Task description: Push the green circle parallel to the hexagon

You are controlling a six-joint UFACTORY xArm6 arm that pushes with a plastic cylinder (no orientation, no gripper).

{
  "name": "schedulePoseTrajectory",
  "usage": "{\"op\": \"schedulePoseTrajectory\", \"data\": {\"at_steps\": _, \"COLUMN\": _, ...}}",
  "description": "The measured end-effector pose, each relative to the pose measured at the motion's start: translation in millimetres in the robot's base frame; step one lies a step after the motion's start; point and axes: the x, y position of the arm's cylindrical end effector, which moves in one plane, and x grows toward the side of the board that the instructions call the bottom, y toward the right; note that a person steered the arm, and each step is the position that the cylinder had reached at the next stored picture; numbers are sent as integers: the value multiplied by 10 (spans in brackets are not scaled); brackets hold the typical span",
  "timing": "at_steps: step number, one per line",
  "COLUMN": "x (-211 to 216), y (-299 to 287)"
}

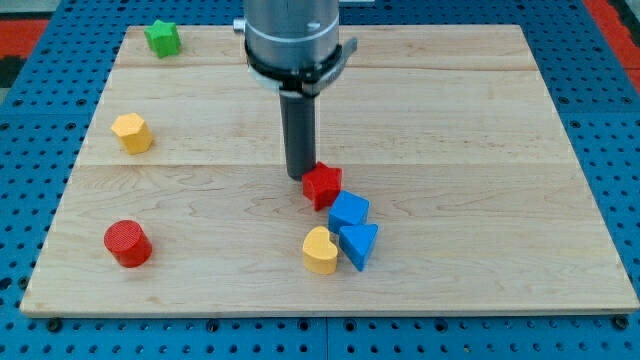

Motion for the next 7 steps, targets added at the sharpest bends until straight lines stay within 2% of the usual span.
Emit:
{"op": "schedulePoseTrajectory", "data": {"at_steps": 1, "x": -28, "y": 0}}
{"op": "schedulePoseTrajectory", "data": {"at_steps": 4, "x": -2066, "y": 218}}
{"op": "schedulePoseTrajectory", "data": {"at_steps": 5, "x": -2533, "y": 234}}
{"op": "schedulePoseTrajectory", "data": {"at_steps": 6, "x": -2809, "y": 268}}
{"op": "schedulePoseTrajectory", "data": {"at_steps": 7, "x": -2787, "y": 236}}
